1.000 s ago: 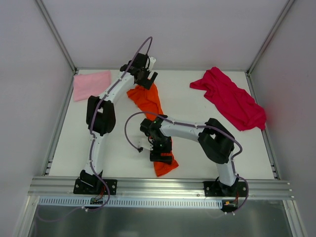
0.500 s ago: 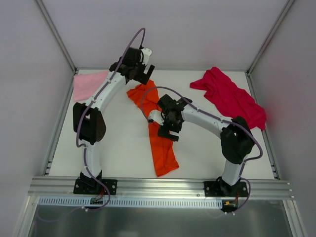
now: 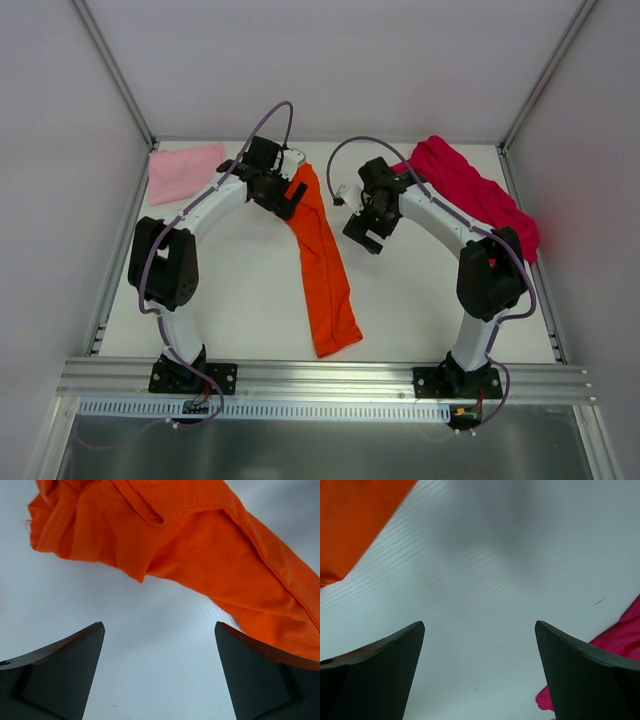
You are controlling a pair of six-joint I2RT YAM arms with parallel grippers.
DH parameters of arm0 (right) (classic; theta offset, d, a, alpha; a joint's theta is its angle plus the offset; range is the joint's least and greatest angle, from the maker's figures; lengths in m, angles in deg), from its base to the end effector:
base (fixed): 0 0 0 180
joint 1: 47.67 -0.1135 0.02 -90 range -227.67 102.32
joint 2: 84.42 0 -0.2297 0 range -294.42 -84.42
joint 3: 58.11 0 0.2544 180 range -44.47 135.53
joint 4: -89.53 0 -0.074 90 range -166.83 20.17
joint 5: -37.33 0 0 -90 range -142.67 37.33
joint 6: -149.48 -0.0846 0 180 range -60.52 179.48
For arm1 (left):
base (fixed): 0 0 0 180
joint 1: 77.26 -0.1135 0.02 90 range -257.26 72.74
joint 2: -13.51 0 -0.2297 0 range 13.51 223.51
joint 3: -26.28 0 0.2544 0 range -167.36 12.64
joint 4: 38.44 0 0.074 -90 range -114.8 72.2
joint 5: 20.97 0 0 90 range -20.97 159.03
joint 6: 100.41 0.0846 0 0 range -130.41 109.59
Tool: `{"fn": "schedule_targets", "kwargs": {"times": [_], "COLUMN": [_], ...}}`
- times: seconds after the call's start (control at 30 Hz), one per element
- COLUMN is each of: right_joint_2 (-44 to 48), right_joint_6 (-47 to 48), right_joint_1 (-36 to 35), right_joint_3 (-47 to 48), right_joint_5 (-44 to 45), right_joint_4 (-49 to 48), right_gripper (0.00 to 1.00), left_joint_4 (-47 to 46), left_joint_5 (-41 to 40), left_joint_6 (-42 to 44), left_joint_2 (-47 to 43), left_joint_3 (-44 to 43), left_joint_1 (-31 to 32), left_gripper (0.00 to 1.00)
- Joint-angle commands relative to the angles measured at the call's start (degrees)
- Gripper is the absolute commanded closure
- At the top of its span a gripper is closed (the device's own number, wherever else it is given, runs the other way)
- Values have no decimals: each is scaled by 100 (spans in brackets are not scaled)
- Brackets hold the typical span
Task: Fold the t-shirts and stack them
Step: Rotate the tshirt 90 degrees
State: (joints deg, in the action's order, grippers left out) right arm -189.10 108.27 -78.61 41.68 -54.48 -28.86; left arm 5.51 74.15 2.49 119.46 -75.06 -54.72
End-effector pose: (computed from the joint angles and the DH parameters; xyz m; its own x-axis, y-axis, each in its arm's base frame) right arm 0.3373 0.2053 0.1686 -0.1235 -0.9507 -0.2845 -0.9374 0.2058 -0.2809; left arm 0.4048 -0.1762 0.1953 -0.5775 0.4804 -0.6601 0.5799 0.8105 0.0825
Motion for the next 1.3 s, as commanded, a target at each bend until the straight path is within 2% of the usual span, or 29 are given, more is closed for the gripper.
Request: {"fn": "schedule_targets", "kwargs": {"times": [0.0,0.1,0.23,0.4,0.47,0.67,0.9,1.03,1.17,1.27], "right_joint_2": [-78,-35,-113,-333,-403,-176,149,370,484,563], "right_joint_6": [-81,-63,-81,-116,-125,-90,183,288,341,455], "right_joint_1": [35,44,158,211,220,202,115,36,9,9], "right_joint_3": [227,157,235,411,490,385,271,78,42,25], "right_joint_5": [-250,-207,13,-30,-118,-574,-1252,-1428,-1454,-1620], "right_joint_4": [169,90,11,116,221,406,1153,1259,1338,1513], "right_gripper": [0,0,0,0,0,0,0,0,0,0], "left_joint_4": [20,-95,239,125,20,-112,256,169,458,406], "left_joint_5": [419,612,1051,1061,833,-64,-407,-635,-583,-618], "left_joint_6": [89,116,177,151,116,116,116,133,37,45], "left_joint_2": [-382,-566,-611,-673,-463,294,1295,1709,2096,2175], "left_joint_3": [357,613,727,939,843,61,-1379,-1776,-2347,-2357], "left_joint_1": [39,48,101,285,285,285,285,251,233,224], "left_gripper": [6,5,5,4,4,3,3,1,1,1]}}
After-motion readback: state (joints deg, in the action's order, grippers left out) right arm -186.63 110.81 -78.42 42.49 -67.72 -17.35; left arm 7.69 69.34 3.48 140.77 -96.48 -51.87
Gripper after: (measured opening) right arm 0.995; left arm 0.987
